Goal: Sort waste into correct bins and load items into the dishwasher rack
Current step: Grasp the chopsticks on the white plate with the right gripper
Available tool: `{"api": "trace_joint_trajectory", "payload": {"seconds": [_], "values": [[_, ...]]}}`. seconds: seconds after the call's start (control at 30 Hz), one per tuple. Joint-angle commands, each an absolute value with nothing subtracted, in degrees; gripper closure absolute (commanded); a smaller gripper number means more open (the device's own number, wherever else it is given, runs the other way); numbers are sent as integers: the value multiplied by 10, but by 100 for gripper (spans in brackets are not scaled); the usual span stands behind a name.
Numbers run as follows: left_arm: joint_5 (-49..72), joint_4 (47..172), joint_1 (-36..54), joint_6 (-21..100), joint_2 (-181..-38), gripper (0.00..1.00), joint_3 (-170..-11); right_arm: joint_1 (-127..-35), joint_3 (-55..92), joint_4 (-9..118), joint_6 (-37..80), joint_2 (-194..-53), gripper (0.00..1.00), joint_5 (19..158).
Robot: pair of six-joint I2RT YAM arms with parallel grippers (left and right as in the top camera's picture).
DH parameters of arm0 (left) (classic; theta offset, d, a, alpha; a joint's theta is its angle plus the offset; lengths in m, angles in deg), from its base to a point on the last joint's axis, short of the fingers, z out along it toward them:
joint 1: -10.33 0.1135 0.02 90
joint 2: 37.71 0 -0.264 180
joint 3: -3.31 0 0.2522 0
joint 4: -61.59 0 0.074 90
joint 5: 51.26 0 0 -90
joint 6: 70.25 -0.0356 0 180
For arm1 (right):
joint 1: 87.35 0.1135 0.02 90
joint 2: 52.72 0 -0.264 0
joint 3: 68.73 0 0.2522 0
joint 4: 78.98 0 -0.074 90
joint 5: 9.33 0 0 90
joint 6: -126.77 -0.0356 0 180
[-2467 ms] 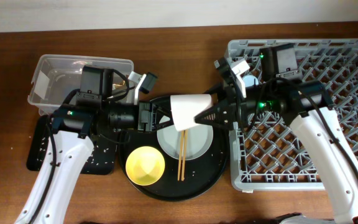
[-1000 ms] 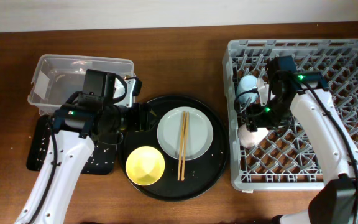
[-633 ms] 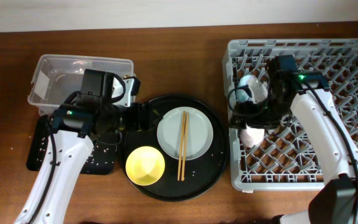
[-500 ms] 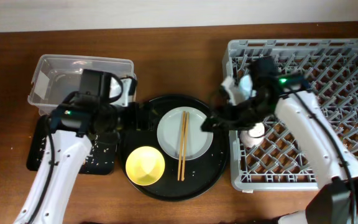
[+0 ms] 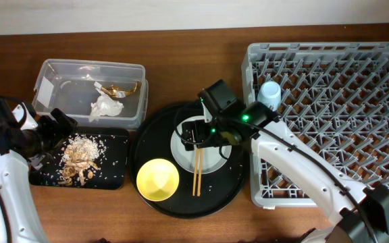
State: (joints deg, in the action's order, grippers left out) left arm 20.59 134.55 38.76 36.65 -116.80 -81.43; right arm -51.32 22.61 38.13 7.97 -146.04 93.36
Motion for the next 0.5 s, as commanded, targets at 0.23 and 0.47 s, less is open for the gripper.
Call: {"api": "trace_joint_trajectory", "payload": {"seconds": [0.23, 0.47], "values": [[212, 1346, 390, 368, -1168, 1, -814, -509, 201, 399, -30, -1587, 63, 858], [212, 1346, 390, 368, -1168, 1, -814, -509, 201, 420, -30, -1656, 68, 858]]}}
